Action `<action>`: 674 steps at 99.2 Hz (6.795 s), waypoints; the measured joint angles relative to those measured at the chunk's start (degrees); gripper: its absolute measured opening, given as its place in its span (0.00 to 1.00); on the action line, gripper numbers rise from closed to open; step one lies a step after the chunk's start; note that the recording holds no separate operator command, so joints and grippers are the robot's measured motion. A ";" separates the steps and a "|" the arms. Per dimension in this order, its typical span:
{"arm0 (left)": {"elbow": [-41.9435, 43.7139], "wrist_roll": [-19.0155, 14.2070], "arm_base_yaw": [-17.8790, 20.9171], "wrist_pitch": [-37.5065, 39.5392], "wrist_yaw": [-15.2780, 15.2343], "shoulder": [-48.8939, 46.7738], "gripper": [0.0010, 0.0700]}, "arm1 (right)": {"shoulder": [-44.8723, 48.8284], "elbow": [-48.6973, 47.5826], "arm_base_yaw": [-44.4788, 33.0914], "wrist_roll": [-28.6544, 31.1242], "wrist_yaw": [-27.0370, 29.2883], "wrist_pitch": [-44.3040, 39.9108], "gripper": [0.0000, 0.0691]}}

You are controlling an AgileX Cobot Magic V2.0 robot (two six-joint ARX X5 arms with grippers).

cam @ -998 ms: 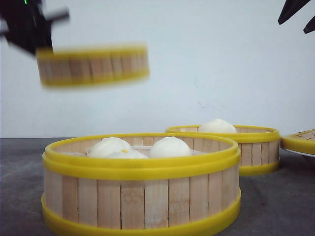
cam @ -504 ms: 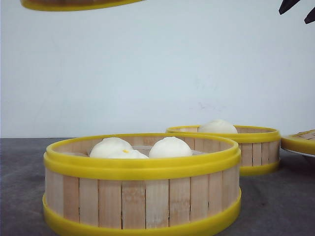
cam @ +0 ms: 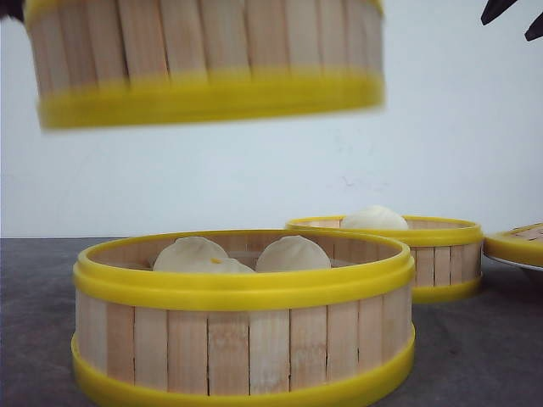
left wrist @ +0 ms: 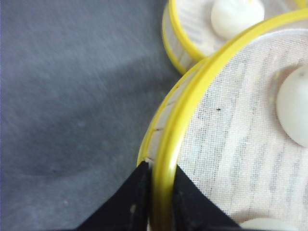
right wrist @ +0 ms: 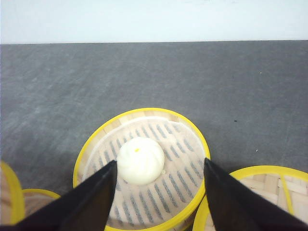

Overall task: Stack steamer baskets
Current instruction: 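Lift the basket with the left gripper and lower it onto the nearest basket, then open the left gripper and withdraw it upward from the stack, then reach the right gripper to the rim of the basket holding one bun, then grasp the rim with the right gripper and lift the basket over the stack, then lower the basket onto the stack and open the right gripper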

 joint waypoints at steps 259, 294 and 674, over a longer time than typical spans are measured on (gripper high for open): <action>-4.26 -1.86 -0.50 15.80 -2.19 -21.51 0.27 | 14.45 7.13 0.00 0.00 1.44 -5.88 0.50; -5.05 -4.96 -2.95 4.31 -2.40 -34.95 0.27 | 34.34 15.93 0.00 -0.94 3.30 -6.67 0.50; -17.31 -10.38 -2.97 -10.29 -6.45 -50.25 0.27 | 27.80 23.02 31.85 -0.83 13.22 -20.52 0.04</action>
